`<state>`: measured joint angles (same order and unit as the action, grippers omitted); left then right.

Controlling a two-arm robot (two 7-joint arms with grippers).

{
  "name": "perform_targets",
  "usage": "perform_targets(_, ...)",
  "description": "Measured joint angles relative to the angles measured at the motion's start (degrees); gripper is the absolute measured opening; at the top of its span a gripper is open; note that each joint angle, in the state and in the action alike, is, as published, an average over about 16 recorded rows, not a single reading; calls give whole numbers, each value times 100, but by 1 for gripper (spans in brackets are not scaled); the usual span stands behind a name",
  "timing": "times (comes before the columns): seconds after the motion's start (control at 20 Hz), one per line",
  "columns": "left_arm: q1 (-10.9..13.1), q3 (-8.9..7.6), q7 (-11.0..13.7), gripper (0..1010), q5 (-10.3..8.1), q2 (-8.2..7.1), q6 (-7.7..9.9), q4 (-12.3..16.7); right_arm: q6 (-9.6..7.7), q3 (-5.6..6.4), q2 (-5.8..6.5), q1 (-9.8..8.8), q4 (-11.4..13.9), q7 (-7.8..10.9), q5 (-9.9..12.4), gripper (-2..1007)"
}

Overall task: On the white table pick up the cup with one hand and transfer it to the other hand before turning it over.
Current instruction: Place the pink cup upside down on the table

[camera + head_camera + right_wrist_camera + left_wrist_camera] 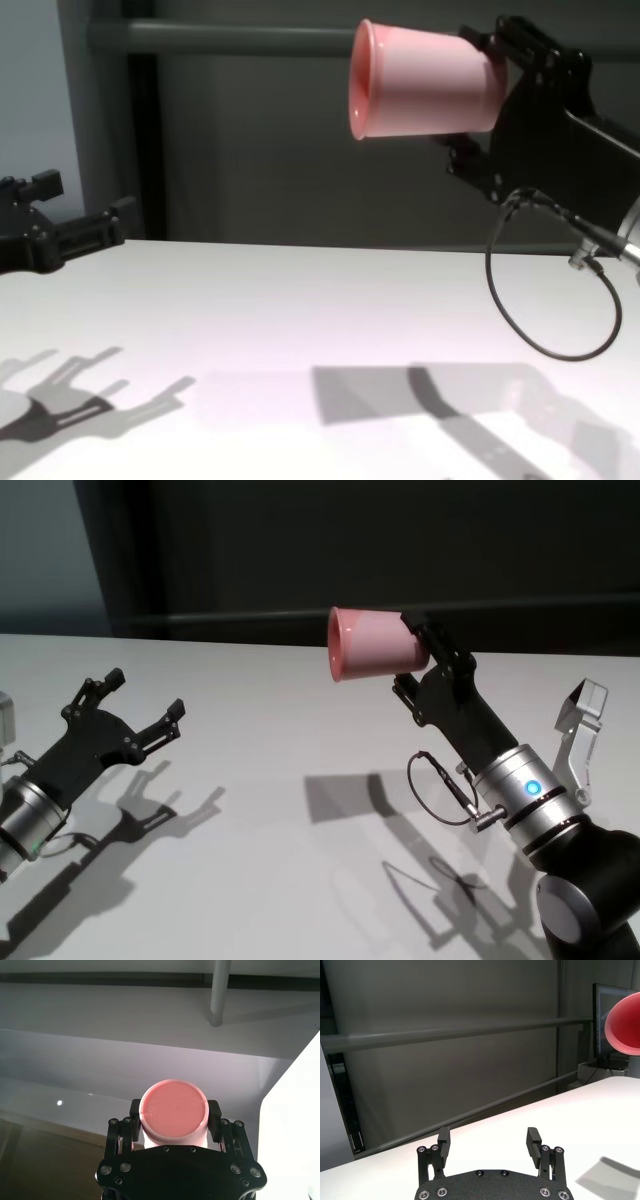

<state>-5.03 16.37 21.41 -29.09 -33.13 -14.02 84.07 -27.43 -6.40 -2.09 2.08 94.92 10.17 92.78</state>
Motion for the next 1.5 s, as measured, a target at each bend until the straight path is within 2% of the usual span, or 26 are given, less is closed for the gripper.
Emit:
perform_targets(0.5, 0, 0, 0, 1001, -1, 0, 0, 0, 448, 5, 321, -138, 195, -69, -233, 763)
perform_targets(1.05, 0, 0, 0, 1001, -1, 0, 0, 0, 919, 77, 832, -176, 561, -144, -759, 763)
perform_targets(1.25, -1, 0, 0, 1001, -1, 0, 0, 0, 1057, 33, 1027, -146, 679, -215, -1028, 763)
perform_targets(1.5, -1, 0, 0, 1001, -1, 0, 0, 0, 1201, -102, 1254, -88, 791, -371, -1399, 763)
